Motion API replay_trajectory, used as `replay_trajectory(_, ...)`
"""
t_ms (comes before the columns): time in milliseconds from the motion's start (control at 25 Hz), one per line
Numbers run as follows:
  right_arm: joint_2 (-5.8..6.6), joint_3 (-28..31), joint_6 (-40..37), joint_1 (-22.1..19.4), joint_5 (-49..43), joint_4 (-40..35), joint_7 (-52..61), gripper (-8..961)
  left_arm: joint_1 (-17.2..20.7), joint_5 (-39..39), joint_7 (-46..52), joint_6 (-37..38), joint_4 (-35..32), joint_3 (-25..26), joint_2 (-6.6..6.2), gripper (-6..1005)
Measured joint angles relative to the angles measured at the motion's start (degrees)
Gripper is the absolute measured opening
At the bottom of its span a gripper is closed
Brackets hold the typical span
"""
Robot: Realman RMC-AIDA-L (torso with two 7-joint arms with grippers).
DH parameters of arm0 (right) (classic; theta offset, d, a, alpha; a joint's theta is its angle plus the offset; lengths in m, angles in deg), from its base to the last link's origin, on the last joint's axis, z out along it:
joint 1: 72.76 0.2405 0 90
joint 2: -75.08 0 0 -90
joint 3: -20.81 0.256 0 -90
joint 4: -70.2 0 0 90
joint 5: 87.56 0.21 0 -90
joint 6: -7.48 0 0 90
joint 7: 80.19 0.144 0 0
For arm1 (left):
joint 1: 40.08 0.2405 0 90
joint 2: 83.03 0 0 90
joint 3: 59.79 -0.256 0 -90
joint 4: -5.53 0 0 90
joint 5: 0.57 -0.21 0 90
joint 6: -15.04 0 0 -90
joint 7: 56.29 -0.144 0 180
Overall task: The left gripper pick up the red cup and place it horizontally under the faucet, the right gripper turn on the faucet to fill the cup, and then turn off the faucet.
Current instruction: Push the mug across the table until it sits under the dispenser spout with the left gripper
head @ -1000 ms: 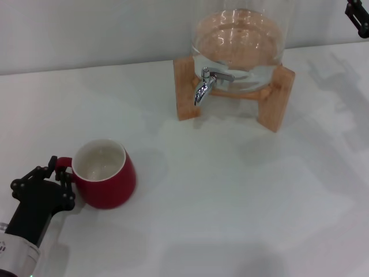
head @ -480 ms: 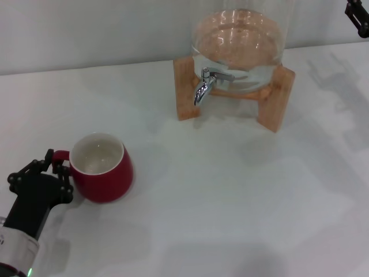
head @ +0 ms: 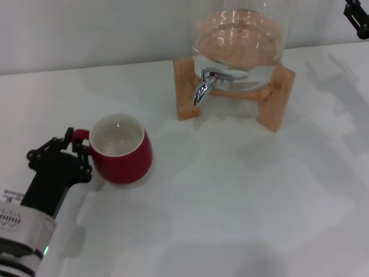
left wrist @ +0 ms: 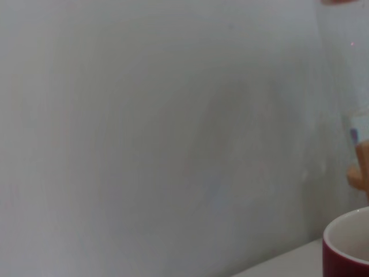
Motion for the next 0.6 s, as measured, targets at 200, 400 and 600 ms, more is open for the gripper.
replay_trajectory(200, 0.0, -0.33, 1.89, -0.22, -0.03, 0.7, 0.0, 662, -2.61, -0.42, 2.18, 1.77, -0.87, -0.25, -0.2, 111)
replay_trajectory(400, -0.06, -1.66, 4.2, -0.9, -0.09, 1.65, 0.0, 662, -4.5, -1.69, 4.06, 4.69, -0.93, -0.24, -0.25, 111)
replay_trajectory(600, -0.08, -2.59, 5.64, -1.34, -0.09, 2.06, 0.0, 662, -5.65, -2.95, 5.62, 6.85, -1.04, -0.41, -0.24, 111)
